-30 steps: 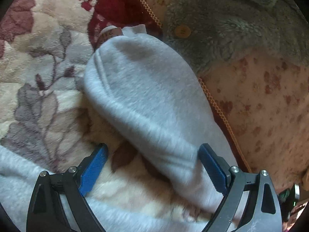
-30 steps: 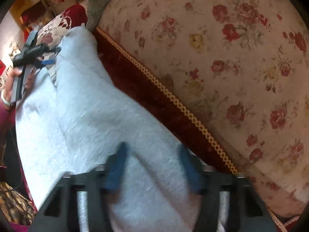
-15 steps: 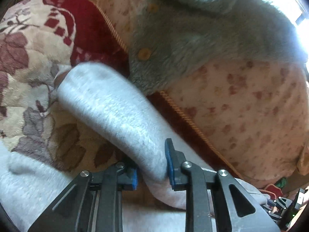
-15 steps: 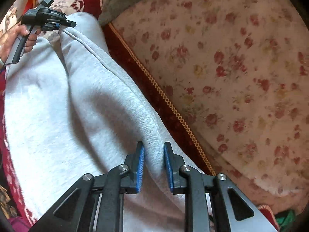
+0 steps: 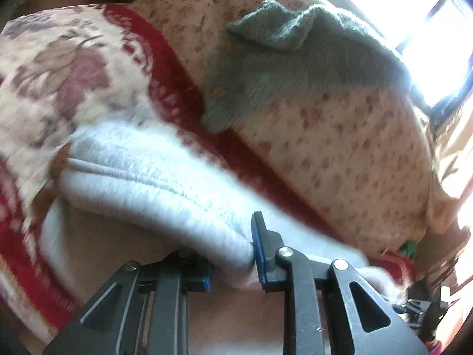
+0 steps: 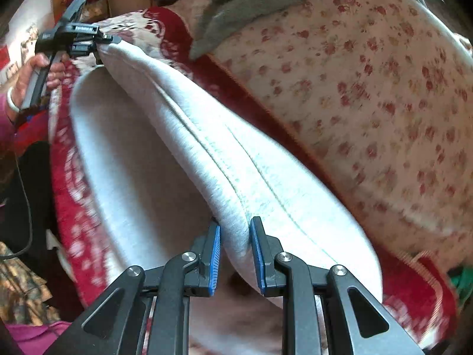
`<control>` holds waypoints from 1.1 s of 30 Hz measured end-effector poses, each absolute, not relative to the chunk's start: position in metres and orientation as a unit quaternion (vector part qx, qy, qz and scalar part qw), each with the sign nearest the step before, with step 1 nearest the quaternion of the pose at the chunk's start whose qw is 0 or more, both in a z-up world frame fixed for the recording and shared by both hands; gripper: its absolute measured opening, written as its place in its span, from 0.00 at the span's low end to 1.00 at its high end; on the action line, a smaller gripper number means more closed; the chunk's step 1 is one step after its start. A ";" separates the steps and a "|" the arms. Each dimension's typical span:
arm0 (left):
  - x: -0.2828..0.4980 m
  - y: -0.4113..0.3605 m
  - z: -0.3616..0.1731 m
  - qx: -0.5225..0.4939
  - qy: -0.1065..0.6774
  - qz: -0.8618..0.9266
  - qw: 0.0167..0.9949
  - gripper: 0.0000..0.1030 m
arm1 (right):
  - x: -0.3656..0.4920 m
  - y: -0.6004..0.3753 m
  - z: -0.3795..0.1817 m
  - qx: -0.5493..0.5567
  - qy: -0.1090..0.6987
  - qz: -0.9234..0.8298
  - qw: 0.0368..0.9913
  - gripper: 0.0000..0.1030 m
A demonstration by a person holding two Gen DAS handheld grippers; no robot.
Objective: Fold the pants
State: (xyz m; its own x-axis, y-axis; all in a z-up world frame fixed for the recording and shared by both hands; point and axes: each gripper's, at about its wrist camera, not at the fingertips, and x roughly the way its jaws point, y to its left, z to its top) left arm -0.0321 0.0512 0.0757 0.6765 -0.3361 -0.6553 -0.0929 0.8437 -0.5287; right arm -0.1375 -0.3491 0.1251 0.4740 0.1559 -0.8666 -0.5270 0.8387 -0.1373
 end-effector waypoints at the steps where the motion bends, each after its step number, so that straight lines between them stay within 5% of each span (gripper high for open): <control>1: -0.041 0.051 0.069 -0.262 0.399 -0.064 0.876 0.21 | -0.150 -0.348 0.113 -0.183 0.478 0.208 0.834 0.21; 5: -0.067 0.052 0.035 -0.239 0.424 -0.044 0.872 0.27 | -0.179 -0.361 0.083 -0.082 0.482 0.186 0.852 0.25; 7: -0.074 0.053 0.030 -0.231 0.419 -0.034 0.877 0.37 | -0.190 -0.376 0.081 0.000 0.475 0.175 0.862 0.29; 9: -0.078 0.056 0.031 -0.237 0.408 -0.030 0.881 0.50 | -0.201 -0.393 0.079 0.075 0.461 0.153 0.871 0.45; 11: -0.080 0.060 0.033 -0.250 0.398 -0.023 0.882 0.69 | -0.212 -0.409 0.078 0.152 0.440 0.134 0.875 0.79; 12: -0.082 0.063 0.034 -0.257 0.392 -0.020 0.883 0.74 | -0.215 -0.415 0.077 0.186 0.432 0.129 0.873 0.82; 24: -0.068 0.077 0.025 -0.285 0.410 0.009 0.867 0.80 | -0.199 -0.493 0.034 0.508 0.361 0.038 0.781 0.93; 25: -0.067 0.077 0.024 -0.285 0.408 0.013 0.867 0.80 | -0.197 -0.495 0.032 0.513 0.354 0.038 0.781 0.90; 27: -0.063 0.075 0.024 -0.284 0.405 0.013 0.869 0.79 | -0.194 -0.498 0.028 0.514 0.352 0.029 0.782 0.65; 29: -0.062 0.071 0.028 -0.273 0.398 0.004 0.876 0.47 | -0.196 -0.502 0.029 0.506 0.349 0.028 0.788 0.32; 30: -0.060 0.067 0.031 -0.254 0.402 0.002 0.880 0.25 | -0.197 -0.503 0.030 0.506 0.345 0.032 0.790 0.28; 33: -0.063 0.067 0.038 -0.255 0.392 -0.020 0.884 0.17 | -0.208 -0.507 0.050 0.489 0.326 0.049 0.807 0.19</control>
State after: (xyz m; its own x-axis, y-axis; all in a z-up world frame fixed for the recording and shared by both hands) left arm -0.0633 0.0666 0.0384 0.6925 -0.2346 -0.6822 -0.1642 0.8695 -0.4657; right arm -0.2080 -0.5073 0.0500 0.7820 0.3988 -0.4790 0.2400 0.5165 0.8219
